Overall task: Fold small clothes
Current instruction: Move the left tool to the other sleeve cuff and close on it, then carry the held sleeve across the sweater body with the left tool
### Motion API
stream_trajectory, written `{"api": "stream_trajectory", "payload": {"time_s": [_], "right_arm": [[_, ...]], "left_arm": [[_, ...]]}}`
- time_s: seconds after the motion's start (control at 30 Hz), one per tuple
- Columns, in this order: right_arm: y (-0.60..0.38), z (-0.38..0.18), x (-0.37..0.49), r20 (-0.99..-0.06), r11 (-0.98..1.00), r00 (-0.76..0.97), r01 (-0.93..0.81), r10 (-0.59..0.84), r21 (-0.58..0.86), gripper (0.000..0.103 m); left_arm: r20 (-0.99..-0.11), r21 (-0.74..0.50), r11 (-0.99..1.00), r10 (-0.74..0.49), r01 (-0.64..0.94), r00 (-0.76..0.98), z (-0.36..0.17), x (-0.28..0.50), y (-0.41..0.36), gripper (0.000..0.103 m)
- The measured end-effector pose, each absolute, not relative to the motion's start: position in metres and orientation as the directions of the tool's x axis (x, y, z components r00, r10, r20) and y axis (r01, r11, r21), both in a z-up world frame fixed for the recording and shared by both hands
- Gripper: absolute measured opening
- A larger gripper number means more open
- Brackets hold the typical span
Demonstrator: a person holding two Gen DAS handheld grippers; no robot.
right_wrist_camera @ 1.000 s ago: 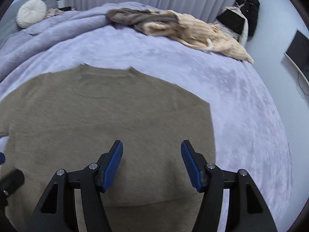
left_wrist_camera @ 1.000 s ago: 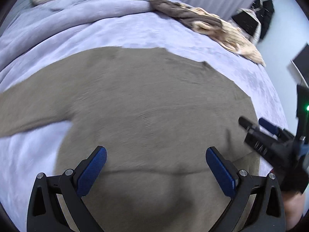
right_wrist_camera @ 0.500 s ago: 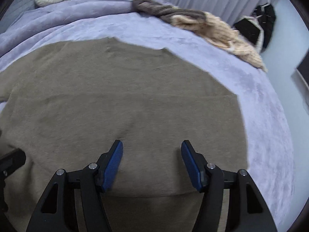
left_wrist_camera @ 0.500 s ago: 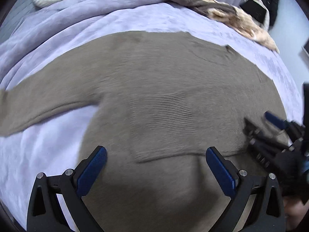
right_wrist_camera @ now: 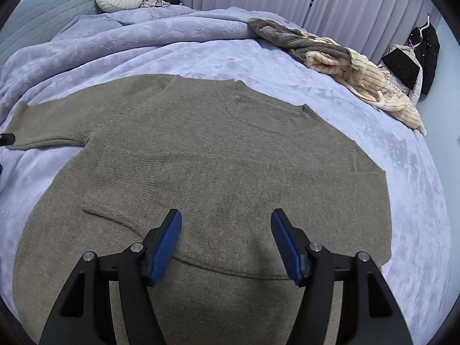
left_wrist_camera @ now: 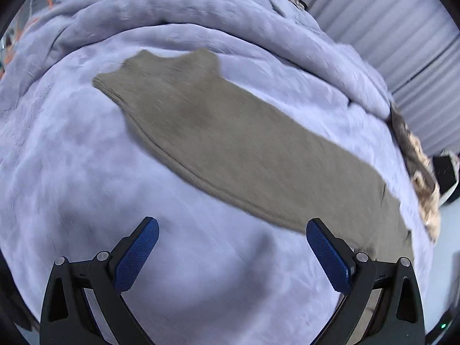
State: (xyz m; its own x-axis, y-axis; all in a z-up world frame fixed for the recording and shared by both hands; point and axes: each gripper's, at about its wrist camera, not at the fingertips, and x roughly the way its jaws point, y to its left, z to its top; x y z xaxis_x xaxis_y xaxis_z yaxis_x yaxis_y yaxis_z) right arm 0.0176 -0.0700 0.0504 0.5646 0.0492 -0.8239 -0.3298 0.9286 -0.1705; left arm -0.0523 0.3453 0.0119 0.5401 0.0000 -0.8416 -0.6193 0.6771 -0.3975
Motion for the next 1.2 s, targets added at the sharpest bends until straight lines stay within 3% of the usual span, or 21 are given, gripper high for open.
{"api": "stream_trajectory", "payload": {"time_s": [0.13,0.23,0.4,0.53,0.57,0.6,0.67,0.73,0.8,0.87,0.9,0.97,1.13,1.2], "right_arm": [[-0.052,0.048,0.013,-0.832,0.914,0.552,-0.365,0.057,-0.179,0.068],[-0.037,0.045,0.009,-0.843,0.901,0.535,-0.392,0.058,-0.187,0.068],[-0.017,0.043,0.007,-0.848,0.878,0.528,-0.422,0.037,-0.225,0.068],[-0.006,0.046,0.009,-0.851,0.871,0.525,-0.433,0.034,-0.232,0.068],[-0.003,0.046,0.01,-0.851,0.87,0.524,-0.435,0.035,-0.232,0.068],[0.0,0.047,0.011,-0.852,0.869,0.523,-0.438,0.037,-0.231,0.068],[0.008,0.047,0.011,-0.852,0.865,0.522,-0.446,0.04,-0.232,0.068],[0.016,0.047,0.01,-0.853,0.856,0.52,-0.46,0.044,-0.235,0.068],[0.022,0.046,0.007,-0.853,0.846,0.52,-0.474,0.046,-0.244,0.068],[0.029,0.046,0.006,-0.853,0.836,0.52,-0.489,0.051,-0.248,0.068],[0.032,0.047,0.007,-0.853,0.834,0.519,-0.494,0.054,-0.247,0.068],[0.039,0.048,0.012,-0.854,0.831,0.516,-0.502,0.066,-0.239,0.068],[0.068,0.048,0.051,-0.858,0.85,0.506,-0.489,0.091,-0.198,0.068],[0.081,0.047,0.073,-0.868,0.868,0.487,-0.469,0.101,-0.162,0.068]], "left_arm": [[-0.833,-0.413,0.645,0.017,-0.643,0.552,-0.001,-0.047,0.389,0.103],[-0.796,-0.505,0.628,-0.073,-0.593,0.6,-0.014,-0.029,0.413,0.103],[-0.674,-0.692,0.467,-0.148,-0.55,0.723,-0.028,-0.021,0.458,0.103],[-0.597,-0.757,0.445,-0.175,-0.478,0.783,-0.022,-0.018,0.463,0.103],[-0.562,-0.78,0.446,-0.189,-0.44,0.805,-0.018,-0.02,0.462,0.099],[-0.532,-0.798,0.446,-0.202,-0.406,0.822,-0.016,-0.021,0.461,0.083],[-0.505,-0.82,0.43,-0.232,-0.378,0.831,-0.018,-0.021,0.463,0.062],[-0.522,-0.81,0.432,-0.225,-0.396,0.823,-0.024,-0.019,0.465,0.052],[-0.528,-0.805,0.434,-0.211,-0.405,0.822,-0.029,-0.023,0.469,0.019],[-0.507,-0.819,0.409,-0.186,-0.404,0.841,-0.029,-0.034,0.474,0.017],[-0.501,-0.817,0.41,-0.156,-0.406,0.851,-0.025,-0.041,0.476,0.01],[-0.485,-0.818,0.415,-0.125,-0.398,0.866,-0.015,-0.052,0.479,0.01],[-0.633,-0.633,0.59,-0.023,-0.501,0.773,0.01,-0.038,0.458,0.01],[-0.645,-0.59,0.62,0.023,-0.517,0.764,0.02,-0.043,0.452,0.01]]}}
